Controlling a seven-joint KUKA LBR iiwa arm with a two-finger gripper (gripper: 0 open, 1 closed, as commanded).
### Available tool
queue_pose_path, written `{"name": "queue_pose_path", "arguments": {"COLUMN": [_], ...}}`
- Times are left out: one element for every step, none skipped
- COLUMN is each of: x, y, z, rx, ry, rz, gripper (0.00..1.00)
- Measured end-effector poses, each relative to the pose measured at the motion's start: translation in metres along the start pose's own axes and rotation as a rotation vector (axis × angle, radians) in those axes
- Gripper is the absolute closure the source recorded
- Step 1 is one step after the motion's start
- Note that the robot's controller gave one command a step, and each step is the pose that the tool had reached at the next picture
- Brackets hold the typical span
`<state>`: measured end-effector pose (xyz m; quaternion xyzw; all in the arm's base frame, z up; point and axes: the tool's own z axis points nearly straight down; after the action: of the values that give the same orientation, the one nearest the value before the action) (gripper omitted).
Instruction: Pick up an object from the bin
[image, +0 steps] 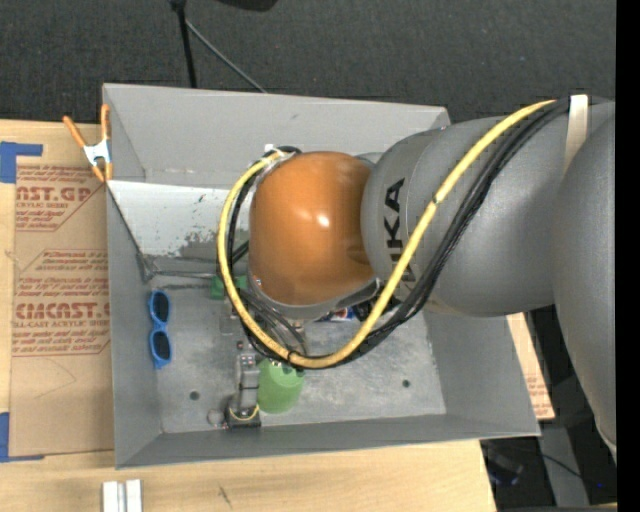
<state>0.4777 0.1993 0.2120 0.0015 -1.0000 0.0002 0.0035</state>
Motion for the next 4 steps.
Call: {"name": "queue_pose_path", "arguments": {"x": [-0.008,-0.032,-0.012,-0.008], "y": [-0.071,-0.09,-0.081,-0.071], "z": [0.065,0.13,0.141,0.141], "rx": [0.003,-0.001,0.001,0.001], "ry": [-0.003,-0.01,-0.016,-0.018], "rz": [-0.25,-0.316,-0.451,-0.605], "gripper": [0.0,0.0,0.0,0.0]}}
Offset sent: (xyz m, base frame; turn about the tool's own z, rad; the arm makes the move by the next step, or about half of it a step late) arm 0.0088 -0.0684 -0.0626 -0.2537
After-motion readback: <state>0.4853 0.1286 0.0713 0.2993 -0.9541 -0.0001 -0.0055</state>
